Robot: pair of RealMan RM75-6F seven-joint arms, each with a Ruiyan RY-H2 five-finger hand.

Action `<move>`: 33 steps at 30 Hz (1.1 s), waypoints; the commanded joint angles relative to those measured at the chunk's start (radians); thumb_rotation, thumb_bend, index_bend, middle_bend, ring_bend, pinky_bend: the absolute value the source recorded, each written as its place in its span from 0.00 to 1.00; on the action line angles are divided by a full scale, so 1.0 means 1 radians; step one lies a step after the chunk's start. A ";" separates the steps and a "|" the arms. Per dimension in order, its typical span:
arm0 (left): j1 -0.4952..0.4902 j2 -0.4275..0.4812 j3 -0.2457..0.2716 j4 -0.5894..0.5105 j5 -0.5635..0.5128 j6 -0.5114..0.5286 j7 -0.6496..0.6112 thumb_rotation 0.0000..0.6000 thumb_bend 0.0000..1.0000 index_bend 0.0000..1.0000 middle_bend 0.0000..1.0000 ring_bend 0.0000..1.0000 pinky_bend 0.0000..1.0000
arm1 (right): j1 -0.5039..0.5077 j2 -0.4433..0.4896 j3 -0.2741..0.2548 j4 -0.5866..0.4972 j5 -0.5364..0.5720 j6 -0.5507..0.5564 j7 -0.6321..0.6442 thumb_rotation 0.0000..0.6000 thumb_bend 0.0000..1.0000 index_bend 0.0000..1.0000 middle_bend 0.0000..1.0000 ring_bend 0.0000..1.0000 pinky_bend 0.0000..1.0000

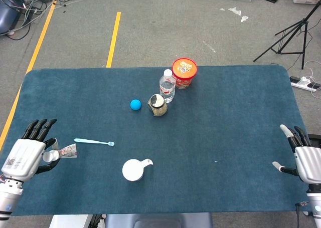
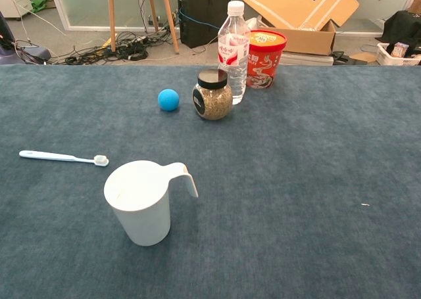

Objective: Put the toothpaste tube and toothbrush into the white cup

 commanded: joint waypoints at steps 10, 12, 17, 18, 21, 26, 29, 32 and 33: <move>-0.047 0.051 -0.017 -0.115 0.056 -0.084 -0.008 1.00 0.37 0.63 0.08 0.00 0.02 | 0.000 -0.002 -0.001 -0.002 -0.002 -0.001 -0.005 1.00 0.00 0.04 0.18 0.07 0.62; -0.061 0.047 -0.024 -0.130 0.052 -0.102 0.003 1.00 0.37 0.63 0.08 0.00 0.02 | 0.001 -0.001 -0.001 -0.001 -0.001 -0.002 -0.004 1.00 0.00 0.04 0.18 0.07 0.62; -0.103 0.015 -0.040 -0.143 0.012 -0.150 0.042 1.00 0.37 0.63 0.08 0.00 0.02 | 0.001 0.002 0.000 0.000 -0.001 -0.002 0.005 1.00 0.00 0.04 0.18 0.07 0.62; -0.111 0.006 -0.043 -0.143 0.004 -0.158 0.050 1.00 0.37 0.63 0.08 0.00 0.02 | 0.000 0.003 0.000 0.000 -0.001 -0.002 0.008 1.00 0.00 0.04 0.18 0.07 0.62; -0.135 -0.027 -0.049 -0.143 -0.020 -0.182 0.077 1.00 0.37 0.63 0.08 0.00 0.02 | 0.000 0.005 0.000 0.002 -0.002 -0.001 0.017 1.00 0.00 0.04 0.18 0.07 0.62; -0.178 -0.077 -0.059 -0.143 -0.057 -0.218 0.129 1.00 0.37 0.63 0.08 0.00 0.02 | 0.000 0.011 0.001 0.006 -0.001 -0.004 0.034 1.00 0.00 0.04 0.18 0.07 0.62; -0.202 -0.103 -0.067 -0.143 -0.087 -0.229 0.159 1.00 0.37 0.63 0.08 0.00 0.02 | 0.001 0.015 0.001 0.008 0.000 -0.008 0.046 1.00 0.00 0.04 0.18 0.07 0.62; -0.219 -0.126 -0.076 -0.143 -0.105 -0.226 0.181 1.00 0.37 0.63 0.08 0.00 0.02 | 0.002 0.017 0.000 0.009 -0.003 -0.011 0.052 1.00 0.00 0.04 0.18 0.07 0.62; -0.223 -0.131 -0.078 -0.143 -0.107 -0.224 0.186 1.00 0.37 0.63 0.08 0.00 0.02 | 0.002 0.018 -0.001 0.010 -0.004 -0.012 0.054 1.00 0.00 0.04 0.18 0.07 0.62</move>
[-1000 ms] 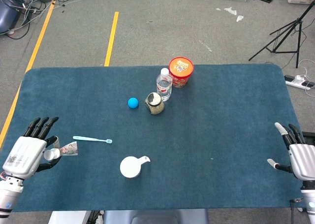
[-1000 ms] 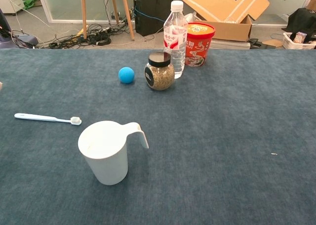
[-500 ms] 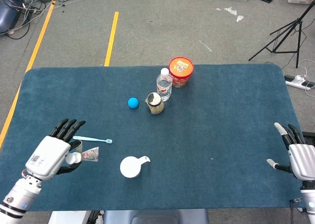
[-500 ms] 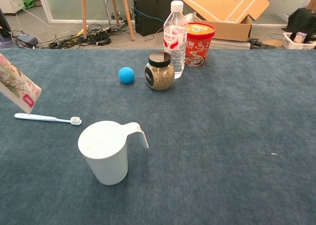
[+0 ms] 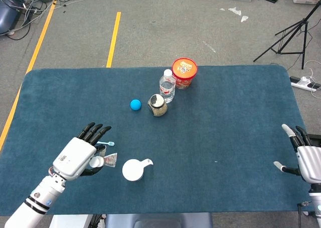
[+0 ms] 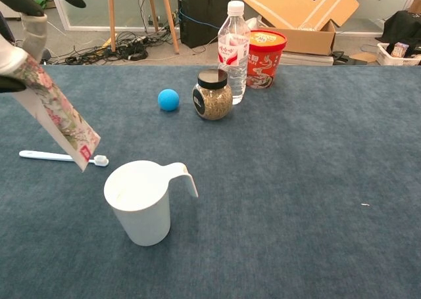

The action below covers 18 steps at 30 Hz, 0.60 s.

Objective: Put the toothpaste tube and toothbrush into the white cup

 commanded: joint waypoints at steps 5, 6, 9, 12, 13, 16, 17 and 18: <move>-0.023 -0.031 -0.008 0.000 -0.006 0.012 0.029 1.00 0.37 0.63 0.08 0.00 0.02 | 0.006 0.002 -0.003 0.002 -0.004 -0.012 0.003 1.00 0.00 0.04 0.18 0.07 0.62; -0.024 -0.034 -0.007 0.000 -0.002 0.014 0.030 1.00 0.37 0.63 0.08 0.00 0.02 | 0.007 0.002 -0.004 0.002 -0.003 -0.014 0.002 1.00 0.00 0.04 0.18 0.07 0.62; -0.024 -0.038 -0.003 0.000 0.012 0.022 0.032 1.00 0.37 0.63 0.08 0.00 0.02 | 0.009 0.002 -0.004 0.000 -0.002 -0.019 -0.002 1.00 0.00 0.04 0.18 0.07 0.62; -0.023 -0.040 0.005 0.000 0.031 0.019 0.022 1.00 0.37 0.63 0.08 0.00 0.02 | 0.009 0.001 -0.005 -0.002 -0.003 -0.019 -0.006 1.00 0.00 0.04 0.18 0.07 0.62; -0.022 -0.040 0.008 0.000 0.040 0.017 0.016 1.00 0.37 0.63 0.08 0.00 0.02 | 0.009 0.001 -0.006 -0.002 -0.003 -0.018 -0.007 1.00 0.00 0.04 0.18 0.07 0.62; -0.020 -0.041 0.016 0.000 0.082 0.014 -0.008 1.00 0.37 0.63 0.09 0.01 0.03 | 0.010 0.000 -0.006 -0.003 -0.002 -0.020 -0.010 1.00 0.00 0.04 0.18 0.07 0.62; -0.018 -0.042 0.019 0.000 0.096 0.014 -0.013 1.00 0.37 0.64 0.09 0.01 0.03 | 0.010 0.000 -0.006 -0.003 -0.001 -0.021 -0.010 1.00 0.00 0.04 0.18 0.07 0.62; -0.017 -0.043 0.023 0.000 0.113 0.015 -0.016 1.00 0.37 0.64 0.09 0.01 0.04 | 0.010 0.001 -0.006 -0.004 0.000 -0.022 -0.011 1.00 0.00 0.04 0.18 0.07 0.62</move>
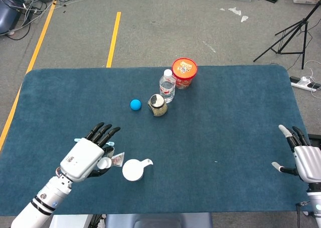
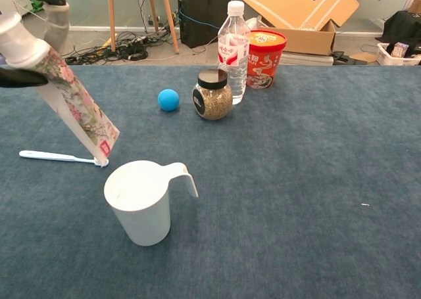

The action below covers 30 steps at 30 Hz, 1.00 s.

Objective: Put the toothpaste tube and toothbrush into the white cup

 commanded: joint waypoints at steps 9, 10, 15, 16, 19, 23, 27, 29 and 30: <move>-0.014 -0.022 0.022 0.000 0.057 -0.035 -0.011 1.00 0.37 0.64 0.09 0.01 0.04 | -0.002 0.005 -0.001 -0.002 0.000 0.003 0.010 1.00 0.00 0.04 0.18 0.07 0.62; -0.016 -0.026 0.023 0.000 0.057 -0.038 -0.006 1.00 0.37 0.64 0.09 0.01 0.05 | -0.002 0.005 -0.001 -0.002 -0.001 0.004 0.011 1.00 0.00 0.04 0.18 0.07 0.62; -0.031 -0.058 0.022 0.000 0.050 -0.046 0.030 1.00 0.37 0.64 0.09 0.01 0.05 | -0.004 0.008 -0.002 -0.001 -0.004 0.006 0.019 1.00 0.00 0.04 0.18 0.07 0.62; -0.033 -0.063 0.021 0.000 0.048 -0.046 0.036 1.00 0.37 0.64 0.09 0.01 0.05 | -0.004 0.008 -0.002 0.000 -0.004 0.006 0.020 1.00 0.00 0.04 0.18 0.07 0.62; -0.042 -0.079 0.019 0.000 0.037 -0.049 0.052 1.00 0.37 0.64 0.09 0.01 0.05 | -0.004 0.010 -0.001 0.001 -0.002 0.005 0.025 1.00 0.00 0.04 0.18 0.07 0.62; -0.052 -0.096 0.020 0.000 0.020 -0.054 0.074 1.00 0.37 0.64 0.09 0.01 0.05 | -0.004 0.011 -0.002 0.002 -0.002 0.005 0.029 1.00 0.00 0.04 0.18 0.07 0.62; -0.061 -0.112 0.023 0.000 -0.003 -0.057 0.098 1.00 0.37 0.64 0.09 0.01 0.05 | -0.005 0.012 -0.002 0.003 -0.003 0.005 0.032 1.00 0.00 0.04 0.18 0.07 0.62; -0.065 -0.120 0.025 0.000 -0.016 -0.056 0.109 1.00 0.37 0.64 0.09 0.01 0.05 | -0.004 0.012 -0.002 0.003 -0.002 0.004 0.034 1.00 0.00 0.04 0.18 0.07 0.62; -0.067 -0.123 0.026 0.000 -0.022 -0.057 0.115 1.00 0.37 0.64 0.09 0.01 0.05 | -0.004 0.012 -0.001 0.004 -0.001 0.004 0.034 1.00 0.00 0.04 0.18 0.07 0.62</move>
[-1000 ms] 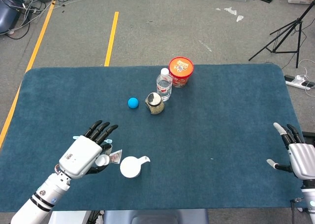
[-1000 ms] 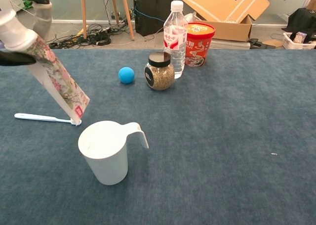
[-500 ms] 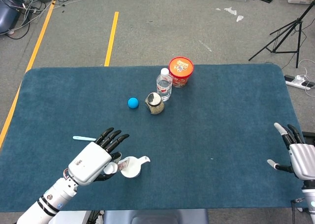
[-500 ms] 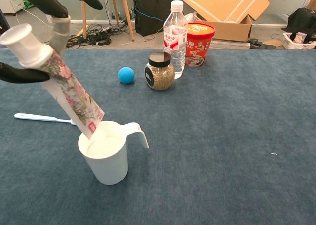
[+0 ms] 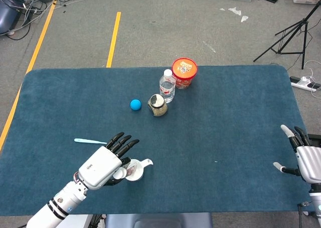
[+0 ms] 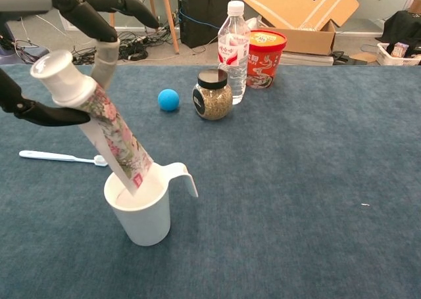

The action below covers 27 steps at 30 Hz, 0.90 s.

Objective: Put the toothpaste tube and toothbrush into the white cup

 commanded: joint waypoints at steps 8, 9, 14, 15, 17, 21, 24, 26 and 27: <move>-0.031 -0.044 0.009 0.000 -0.082 -0.011 0.052 1.00 0.37 0.64 0.09 0.01 0.05 | 0.002 0.000 0.001 -0.001 0.003 -0.004 0.001 1.00 0.00 0.04 0.18 0.07 0.62; -0.037 -0.050 0.009 0.000 -0.095 -0.013 0.061 1.00 0.37 0.64 0.09 0.01 0.05 | 0.002 0.001 0.001 -0.001 0.003 -0.005 0.001 1.00 0.00 0.04 0.18 0.07 0.62; -0.069 -0.092 0.008 0.000 -0.178 -0.006 0.126 1.00 0.37 0.64 0.09 0.01 0.05 | 0.002 0.002 0.001 -0.001 0.004 -0.004 0.004 1.00 0.00 0.04 0.18 0.07 0.62; -0.077 -0.102 0.007 0.000 -0.199 -0.003 0.138 1.00 0.37 0.64 0.09 0.01 0.05 | 0.002 0.002 0.001 0.000 0.004 -0.005 0.005 1.00 0.00 0.04 0.18 0.07 0.62; -0.090 -0.116 0.006 0.000 -0.229 0.000 0.152 1.00 0.37 0.64 0.09 0.01 0.05 | 0.002 0.003 0.002 0.001 0.005 -0.005 0.007 1.00 0.00 0.04 0.18 0.07 0.62; -0.121 -0.146 0.008 0.001 -0.296 0.009 0.190 1.00 0.37 0.63 0.09 0.01 0.05 | 0.003 0.002 0.001 0.002 0.005 -0.007 0.007 1.00 0.00 0.04 0.18 0.07 0.62; -0.138 -0.167 0.008 0.015 -0.323 0.014 0.197 1.00 0.37 0.62 0.09 0.01 0.05 | 0.003 0.002 0.001 0.002 0.006 -0.008 0.005 1.00 0.00 0.04 0.18 0.07 0.62; -0.148 -0.178 0.009 0.027 -0.333 0.017 0.195 1.00 0.37 0.60 0.09 0.01 0.05 | 0.004 0.002 0.001 0.002 0.006 -0.010 0.005 1.00 0.00 0.04 0.18 0.07 0.62; -0.152 -0.183 0.010 0.033 -0.336 0.018 0.193 1.00 0.37 0.59 0.09 0.01 0.05 | 0.004 0.001 0.001 0.002 0.007 -0.010 0.004 1.00 0.00 0.04 0.18 0.07 0.62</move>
